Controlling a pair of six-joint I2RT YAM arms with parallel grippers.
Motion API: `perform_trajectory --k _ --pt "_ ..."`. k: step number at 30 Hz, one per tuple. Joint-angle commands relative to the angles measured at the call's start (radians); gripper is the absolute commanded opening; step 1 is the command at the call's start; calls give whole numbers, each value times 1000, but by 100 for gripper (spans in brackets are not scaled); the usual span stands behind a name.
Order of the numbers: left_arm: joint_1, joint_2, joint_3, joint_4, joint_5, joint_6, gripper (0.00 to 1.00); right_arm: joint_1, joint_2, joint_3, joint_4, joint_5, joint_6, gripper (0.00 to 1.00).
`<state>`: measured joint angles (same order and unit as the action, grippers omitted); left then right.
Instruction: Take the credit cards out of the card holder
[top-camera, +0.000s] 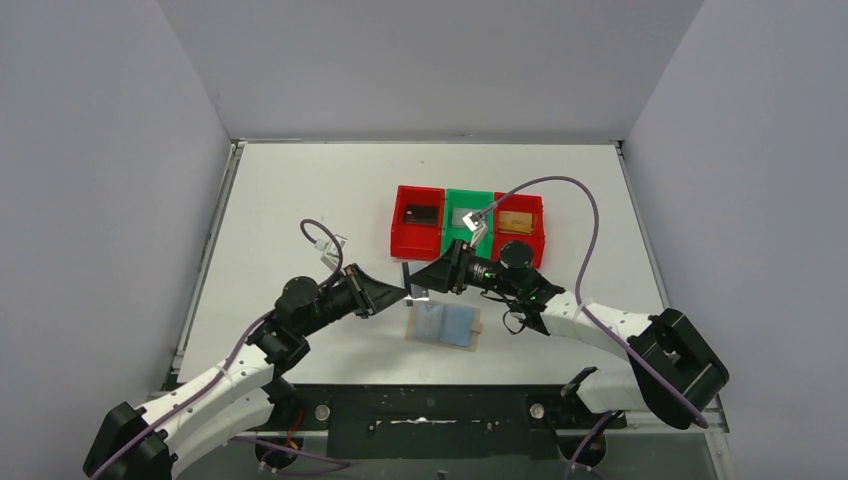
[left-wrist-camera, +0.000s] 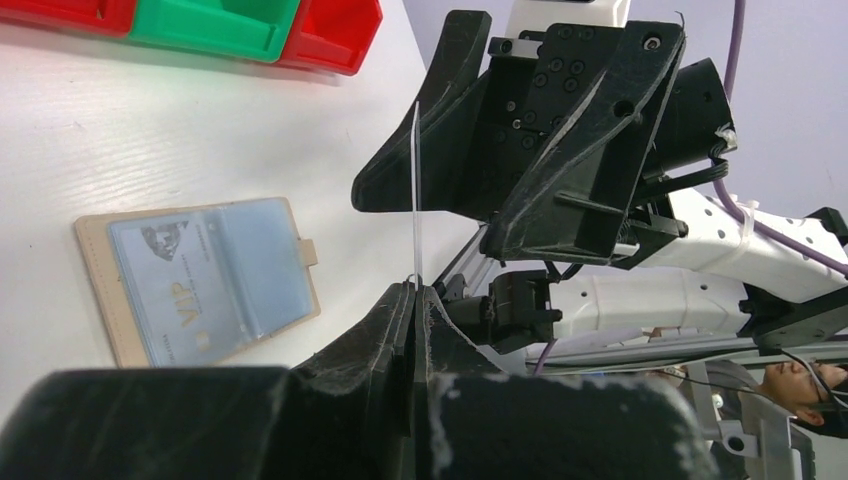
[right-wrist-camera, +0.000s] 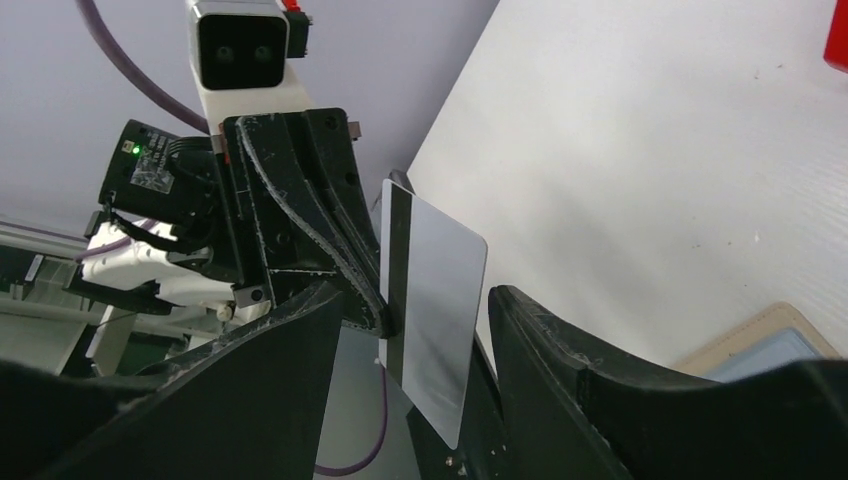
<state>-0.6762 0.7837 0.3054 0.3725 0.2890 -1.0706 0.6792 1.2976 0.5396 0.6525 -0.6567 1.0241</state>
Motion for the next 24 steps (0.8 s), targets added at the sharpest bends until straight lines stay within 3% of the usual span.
perform_trajectory --k 1,11,15,24 --pt "7 -14 40 83 17 -8 0 -13 -19 -6 144 -45 30 56" --pt "7 -23 44 82 15 -14 0 -40 -40 -52 210 -99 65 42" --pt "6 -30 47 76 3 -14 0 -50 -49 -65 227 -113 72 31" --pt "6 -10 43 102 10 -24 0 -50 -47 -72 263 -136 85 22"
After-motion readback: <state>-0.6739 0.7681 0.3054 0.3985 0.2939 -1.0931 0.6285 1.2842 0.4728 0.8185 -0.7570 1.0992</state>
